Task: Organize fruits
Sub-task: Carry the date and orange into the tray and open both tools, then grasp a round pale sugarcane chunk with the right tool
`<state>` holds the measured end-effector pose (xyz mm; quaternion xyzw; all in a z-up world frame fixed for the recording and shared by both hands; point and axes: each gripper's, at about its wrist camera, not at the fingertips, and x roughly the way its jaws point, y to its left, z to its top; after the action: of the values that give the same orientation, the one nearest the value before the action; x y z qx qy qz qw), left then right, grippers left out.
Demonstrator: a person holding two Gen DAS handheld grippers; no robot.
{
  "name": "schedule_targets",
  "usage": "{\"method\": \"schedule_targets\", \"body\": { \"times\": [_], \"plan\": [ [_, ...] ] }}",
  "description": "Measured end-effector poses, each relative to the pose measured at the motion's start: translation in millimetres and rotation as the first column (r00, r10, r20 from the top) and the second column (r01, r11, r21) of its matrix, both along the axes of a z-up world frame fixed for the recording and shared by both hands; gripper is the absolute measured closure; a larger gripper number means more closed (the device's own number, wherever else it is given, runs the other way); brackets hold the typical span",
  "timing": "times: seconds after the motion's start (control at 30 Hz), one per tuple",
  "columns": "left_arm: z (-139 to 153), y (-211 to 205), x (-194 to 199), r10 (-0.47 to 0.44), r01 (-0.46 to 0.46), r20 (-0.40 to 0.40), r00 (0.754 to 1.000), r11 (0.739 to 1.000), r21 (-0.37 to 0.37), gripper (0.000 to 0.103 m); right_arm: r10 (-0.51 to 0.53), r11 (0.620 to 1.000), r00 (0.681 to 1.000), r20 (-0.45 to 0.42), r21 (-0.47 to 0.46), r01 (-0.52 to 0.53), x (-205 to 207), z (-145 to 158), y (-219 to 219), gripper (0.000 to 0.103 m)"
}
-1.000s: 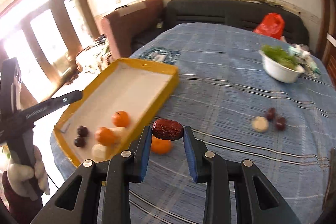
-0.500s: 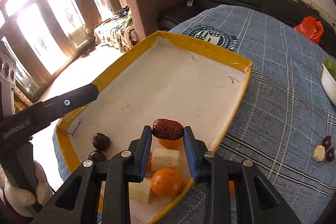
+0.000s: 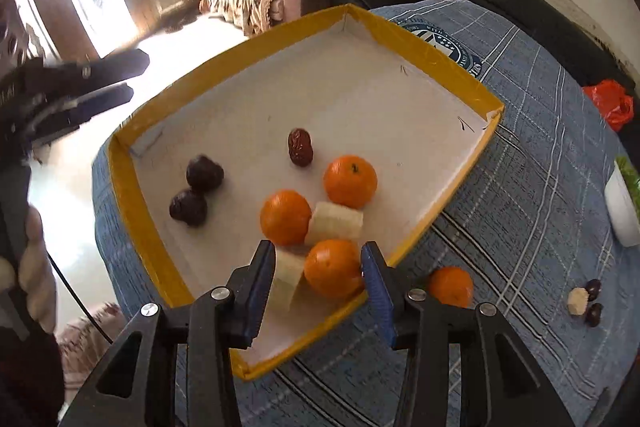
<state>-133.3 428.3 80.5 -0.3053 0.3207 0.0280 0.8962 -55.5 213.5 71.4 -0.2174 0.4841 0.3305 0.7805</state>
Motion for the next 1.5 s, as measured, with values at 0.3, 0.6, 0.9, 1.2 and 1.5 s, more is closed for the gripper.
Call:
{"method": "schedule_targets", "body": {
  "times": [0.3, 0.6, 0.9, 1.2, 1.5],
  "plan": [
    [-6, 5, -14, 0.009, -0.009, 0.003, 1.000, 0.999, -0.037, 0.029, 0.004, 0.999, 1.000, 0.004, -0.049, -0.004, 26, -13, 51, 0.050],
    [4, 6, -30, 0.007, -0.007, 0.030, 1.000, 1.000, -0.008, 0.026, -0.040, 0.998, 0.992, 0.120, 0.046, 0.035, 24, 35, 27, 0.050],
    [1, -15, -23, -0.050, 0.050, 0.027, 0.998, 0.999, -0.006, 0.026, 0.096, 0.928, 0.961, 0.258, -0.374, 0.008, 1, -28, 45, 0.052],
    [15, -13, -37, -0.026, 0.025, 0.046, 0.999, 0.999, 0.020, 0.023, -0.016, 0.997, 0.960, 0.279, -0.067, 0.036, 18, 29, 28, 0.044],
    [23, -54, -27, -0.108, 0.106, 0.030, 0.994, 0.992, 0.069, 0.020, -0.361, 0.932, 0.902, 0.235, 0.106, 0.346, 18, 61, -131, 0.036]
  ]
}}
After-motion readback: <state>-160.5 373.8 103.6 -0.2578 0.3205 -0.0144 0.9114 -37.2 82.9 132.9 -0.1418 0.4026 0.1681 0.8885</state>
